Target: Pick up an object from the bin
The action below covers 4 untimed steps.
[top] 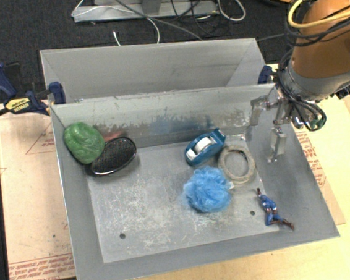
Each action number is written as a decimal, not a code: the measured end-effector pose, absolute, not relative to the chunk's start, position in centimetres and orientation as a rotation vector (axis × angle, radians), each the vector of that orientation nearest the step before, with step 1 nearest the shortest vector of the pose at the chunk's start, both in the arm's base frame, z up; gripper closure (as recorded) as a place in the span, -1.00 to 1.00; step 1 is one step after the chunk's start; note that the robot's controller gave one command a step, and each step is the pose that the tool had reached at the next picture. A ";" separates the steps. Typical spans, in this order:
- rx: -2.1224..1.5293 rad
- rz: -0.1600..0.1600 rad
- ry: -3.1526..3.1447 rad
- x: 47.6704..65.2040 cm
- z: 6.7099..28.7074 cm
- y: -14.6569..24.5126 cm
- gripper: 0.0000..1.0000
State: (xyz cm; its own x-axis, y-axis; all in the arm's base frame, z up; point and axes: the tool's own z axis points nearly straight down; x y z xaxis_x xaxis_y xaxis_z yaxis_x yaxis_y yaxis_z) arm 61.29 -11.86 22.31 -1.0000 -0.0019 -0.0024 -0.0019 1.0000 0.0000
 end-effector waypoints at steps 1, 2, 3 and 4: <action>-0.003 0.000 3.139 61.3 22.3 -11.9 -1.00; -0.202 0.004 3.135 60.4 14.4 -7.4 -1.00; -0.242 -0.003 3.123 60.5 14.8 -7.5 -1.00; -0.478 0.010 3.108 57.9 6.7 2.1 -1.00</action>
Offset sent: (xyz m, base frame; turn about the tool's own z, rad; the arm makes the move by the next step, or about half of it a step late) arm -0.0089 0.0425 -0.0756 -0.1266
